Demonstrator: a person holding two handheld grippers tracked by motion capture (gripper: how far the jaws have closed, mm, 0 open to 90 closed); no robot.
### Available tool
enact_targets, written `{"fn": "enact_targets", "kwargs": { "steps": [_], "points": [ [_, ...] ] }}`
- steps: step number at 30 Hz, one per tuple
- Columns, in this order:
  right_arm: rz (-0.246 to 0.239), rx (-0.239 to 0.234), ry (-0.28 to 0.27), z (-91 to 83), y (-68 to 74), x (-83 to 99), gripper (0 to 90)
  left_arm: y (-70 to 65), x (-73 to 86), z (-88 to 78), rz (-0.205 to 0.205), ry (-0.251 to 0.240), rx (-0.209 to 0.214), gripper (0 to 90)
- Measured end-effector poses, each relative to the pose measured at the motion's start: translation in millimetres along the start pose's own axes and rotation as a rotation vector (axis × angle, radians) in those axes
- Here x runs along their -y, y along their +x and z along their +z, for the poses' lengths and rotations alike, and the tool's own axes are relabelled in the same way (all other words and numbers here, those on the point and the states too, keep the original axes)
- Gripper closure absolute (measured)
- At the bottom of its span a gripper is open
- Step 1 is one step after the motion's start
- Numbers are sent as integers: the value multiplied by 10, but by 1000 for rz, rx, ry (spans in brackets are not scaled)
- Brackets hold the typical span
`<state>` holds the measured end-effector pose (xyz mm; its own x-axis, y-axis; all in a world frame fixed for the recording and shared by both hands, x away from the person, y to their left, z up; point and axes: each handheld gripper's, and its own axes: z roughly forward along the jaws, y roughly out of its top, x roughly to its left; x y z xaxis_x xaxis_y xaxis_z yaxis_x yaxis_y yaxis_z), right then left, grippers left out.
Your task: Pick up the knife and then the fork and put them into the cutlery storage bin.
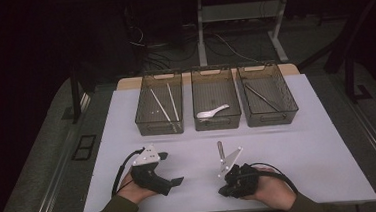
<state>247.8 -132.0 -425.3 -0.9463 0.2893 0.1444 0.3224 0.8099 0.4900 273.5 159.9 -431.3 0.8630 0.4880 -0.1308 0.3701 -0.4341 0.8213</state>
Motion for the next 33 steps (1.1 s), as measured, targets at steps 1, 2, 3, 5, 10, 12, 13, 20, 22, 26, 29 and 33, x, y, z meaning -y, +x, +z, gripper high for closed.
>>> {"fn": "enact_targets", "kwargs": {
  "steps": [1,2,3,5,10,12,13,20,22,26,29,33],
  "points": [
    [-3,6,6,-7,-3,9,896,0,0,0,0,1,0,0],
    [1,10,11,-15,0,16,896,-1,-1,-1,0,0,-1,0],
    [-3,18,21,-26,-1,24,896,-3,-1,-1,-2,-3,-1,0],
    [-3,22,30,-41,-10,43,896,-3,-1,-3,-2,-3,-2,0],
    [9,60,68,-88,-21,94,896,1,-1,2,1,2,-1,0],
    [11,76,77,-100,-23,113,896,-1,-1,0,-1,0,-1,0],
    [10,86,85,-106,-34,125,896,-2,-2,-2,-2,-1,-1,0],
    [31,134,116,-165,-100,210,897,-5,-2,0,0,-1,-1,0],
    [56,147,127,-192,-129,239,896,-4,-3,-1,0,-2,-1,0],
    [85,175,130,-255,-237,305,896,-3,-3,0,-1,-2,-1,0],
    [116,193,125,-313,-315,348,897,-4,-4,0,1,-1,-2,0],
    [158,234,135,-381,-414,418,897,-5,-4,1,0,-3,-1,0]
  ]
}}
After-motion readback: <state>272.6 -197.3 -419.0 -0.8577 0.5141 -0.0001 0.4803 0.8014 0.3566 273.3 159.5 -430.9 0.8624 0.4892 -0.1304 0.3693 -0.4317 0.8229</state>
